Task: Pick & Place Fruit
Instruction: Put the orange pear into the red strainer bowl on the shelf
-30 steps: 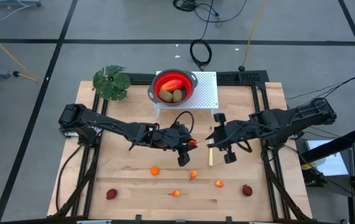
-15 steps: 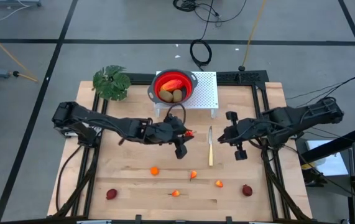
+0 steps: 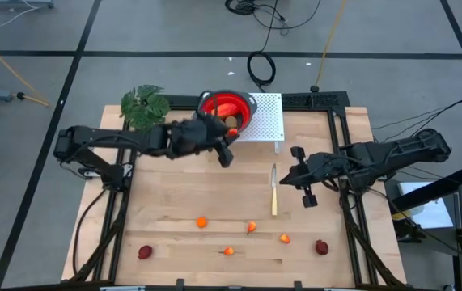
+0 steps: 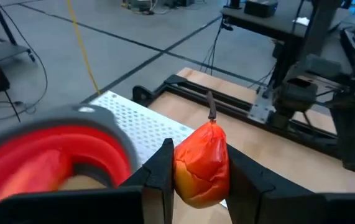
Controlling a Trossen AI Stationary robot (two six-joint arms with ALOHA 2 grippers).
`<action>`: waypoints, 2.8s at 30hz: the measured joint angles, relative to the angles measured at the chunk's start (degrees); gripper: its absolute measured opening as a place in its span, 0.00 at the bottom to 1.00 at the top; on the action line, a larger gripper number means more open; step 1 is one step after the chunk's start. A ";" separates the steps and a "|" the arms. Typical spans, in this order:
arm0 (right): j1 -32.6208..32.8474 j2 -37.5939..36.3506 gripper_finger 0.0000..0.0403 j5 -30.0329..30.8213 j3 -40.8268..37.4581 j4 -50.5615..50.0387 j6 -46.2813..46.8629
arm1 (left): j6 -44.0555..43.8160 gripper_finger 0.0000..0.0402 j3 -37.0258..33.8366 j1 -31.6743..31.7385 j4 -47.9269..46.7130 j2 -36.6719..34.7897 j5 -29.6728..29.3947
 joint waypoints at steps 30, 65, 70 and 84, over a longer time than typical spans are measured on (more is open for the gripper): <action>-24.34 -1.69 0.00 -20.88 -3.85 11.53 -4.26 | 9.32 0.24 0.00 23.64 -8.63 3.00 24.17; -24.34 -24.04 0.00 -18.67 -14.39 10.19 2.12 | 0.41 0.24 -0.02 22.18 -5.21 9.38 22.54; -24.33 -24.02 0.00 -18.78 -14.39 10.09 1.70 | -2.92 0.24 -0.04 21.71 -6.01 9.90 19.56; -24.34 -24.02 0.00 -18.79 -14.39 9.60 0.22 | -3.52 0.24 -0.04 21.09 -6.08 9.94 18.85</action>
